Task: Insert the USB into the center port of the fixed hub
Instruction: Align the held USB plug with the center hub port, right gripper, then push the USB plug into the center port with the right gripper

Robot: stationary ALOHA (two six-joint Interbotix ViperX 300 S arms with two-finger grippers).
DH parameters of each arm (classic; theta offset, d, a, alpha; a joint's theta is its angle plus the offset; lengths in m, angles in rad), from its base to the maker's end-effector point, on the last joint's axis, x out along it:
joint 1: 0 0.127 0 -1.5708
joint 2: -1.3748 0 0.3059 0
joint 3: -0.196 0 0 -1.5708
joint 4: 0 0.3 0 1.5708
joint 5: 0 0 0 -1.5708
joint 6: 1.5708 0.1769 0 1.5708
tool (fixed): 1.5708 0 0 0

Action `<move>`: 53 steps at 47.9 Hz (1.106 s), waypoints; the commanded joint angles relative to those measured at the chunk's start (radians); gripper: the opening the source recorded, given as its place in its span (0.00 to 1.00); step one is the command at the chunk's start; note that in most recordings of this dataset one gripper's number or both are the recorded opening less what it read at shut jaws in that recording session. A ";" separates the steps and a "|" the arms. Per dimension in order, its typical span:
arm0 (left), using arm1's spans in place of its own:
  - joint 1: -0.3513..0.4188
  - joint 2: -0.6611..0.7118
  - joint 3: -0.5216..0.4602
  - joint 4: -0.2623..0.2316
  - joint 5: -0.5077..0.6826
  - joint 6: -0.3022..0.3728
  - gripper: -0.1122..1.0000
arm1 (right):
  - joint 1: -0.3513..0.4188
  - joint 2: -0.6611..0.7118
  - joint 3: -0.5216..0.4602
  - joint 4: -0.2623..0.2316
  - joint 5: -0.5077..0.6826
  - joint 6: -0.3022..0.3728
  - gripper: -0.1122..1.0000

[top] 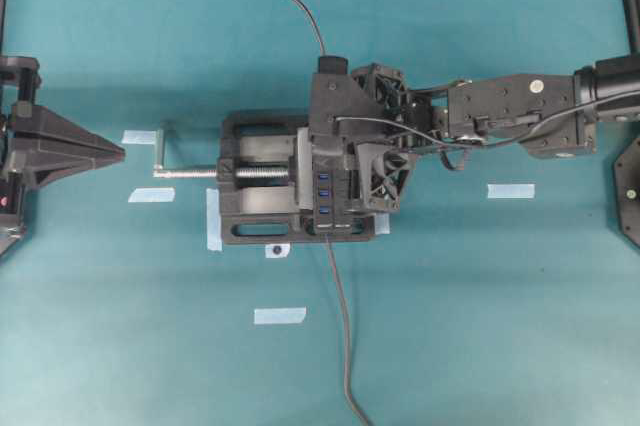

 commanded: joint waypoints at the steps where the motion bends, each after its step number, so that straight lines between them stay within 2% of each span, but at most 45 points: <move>1: 0.000 0.005 -0.014 0.002 -0.005 -0.003 0.10 | -0.002 -0.014 -0.005 0.002 -0.003 0.009 0.18; 53: 0.000 0.005 -0.014 0.003 -0.005 -0.003 0.10 | -0.002 0.018 0.015 0.002 0.006 0.011 0.18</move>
